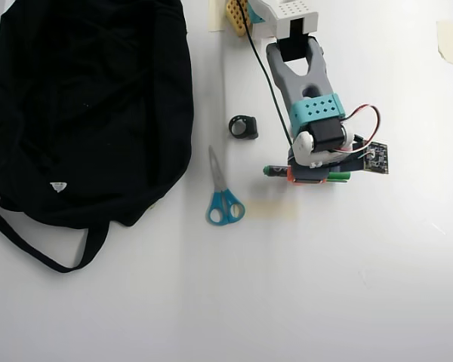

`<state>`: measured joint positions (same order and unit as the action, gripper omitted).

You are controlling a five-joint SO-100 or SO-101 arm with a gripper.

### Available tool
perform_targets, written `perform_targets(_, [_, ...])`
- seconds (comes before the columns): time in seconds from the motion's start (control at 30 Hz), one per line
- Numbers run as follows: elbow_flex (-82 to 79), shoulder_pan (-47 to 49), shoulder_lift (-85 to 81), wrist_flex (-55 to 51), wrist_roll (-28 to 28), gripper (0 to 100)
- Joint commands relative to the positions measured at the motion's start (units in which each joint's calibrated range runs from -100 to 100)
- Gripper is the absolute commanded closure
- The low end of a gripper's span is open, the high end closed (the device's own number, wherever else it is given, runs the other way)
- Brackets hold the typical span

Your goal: Put the green marker into the black bag

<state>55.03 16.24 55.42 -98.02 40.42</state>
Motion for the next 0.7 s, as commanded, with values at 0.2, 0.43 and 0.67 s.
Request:
perform_targets(0.2, [10.74, 1.19, -2.14, -1.46, -2.40, 98])
perform_targets(0.43, [11.37, 2.09, -6.95, -1.54, -19.70, 98])
perform_targets(0.67, [10.92, 2.61, -7.95, -1.37, -41.25, 98])
